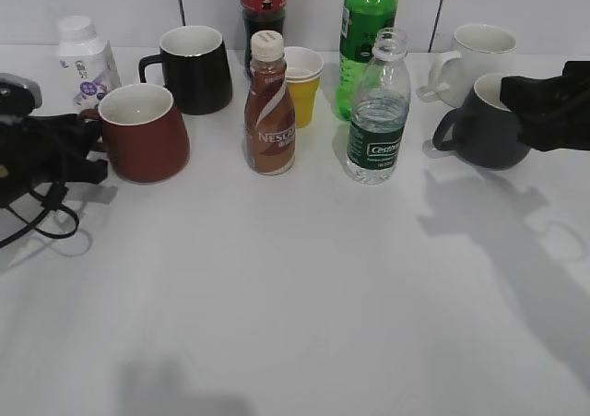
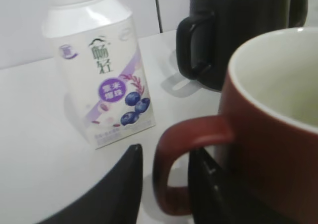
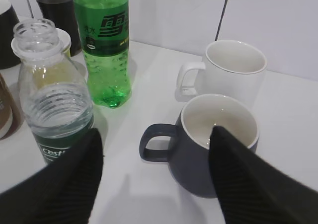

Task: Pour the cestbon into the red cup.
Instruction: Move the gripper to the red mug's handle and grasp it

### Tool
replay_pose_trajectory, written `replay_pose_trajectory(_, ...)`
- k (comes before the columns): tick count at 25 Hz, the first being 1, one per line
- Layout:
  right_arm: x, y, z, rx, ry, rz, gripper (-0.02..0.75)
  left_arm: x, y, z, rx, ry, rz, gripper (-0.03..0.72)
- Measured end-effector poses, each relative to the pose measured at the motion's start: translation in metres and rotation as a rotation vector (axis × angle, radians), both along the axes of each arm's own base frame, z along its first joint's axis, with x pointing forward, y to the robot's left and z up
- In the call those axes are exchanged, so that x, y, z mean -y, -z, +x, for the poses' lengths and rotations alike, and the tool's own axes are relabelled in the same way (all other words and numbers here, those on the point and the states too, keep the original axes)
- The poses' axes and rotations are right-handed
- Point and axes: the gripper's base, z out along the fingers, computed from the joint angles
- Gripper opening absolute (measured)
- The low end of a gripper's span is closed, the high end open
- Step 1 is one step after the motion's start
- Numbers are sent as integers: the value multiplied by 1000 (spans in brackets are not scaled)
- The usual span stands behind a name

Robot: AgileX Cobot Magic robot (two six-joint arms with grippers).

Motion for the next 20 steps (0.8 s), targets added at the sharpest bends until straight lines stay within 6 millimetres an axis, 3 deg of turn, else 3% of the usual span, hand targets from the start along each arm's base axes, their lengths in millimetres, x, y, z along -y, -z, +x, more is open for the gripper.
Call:
replay_pose_trajectory(14, 0, 0, 0, 1, -1, 0, 501, 8, 7, 23, -15, 70, 41, 232)
replay_pose_trajectory(20, 0, 0, 0, 1, -1, 0, 501, 10, 4, 38, 4, 77, 50, 153)
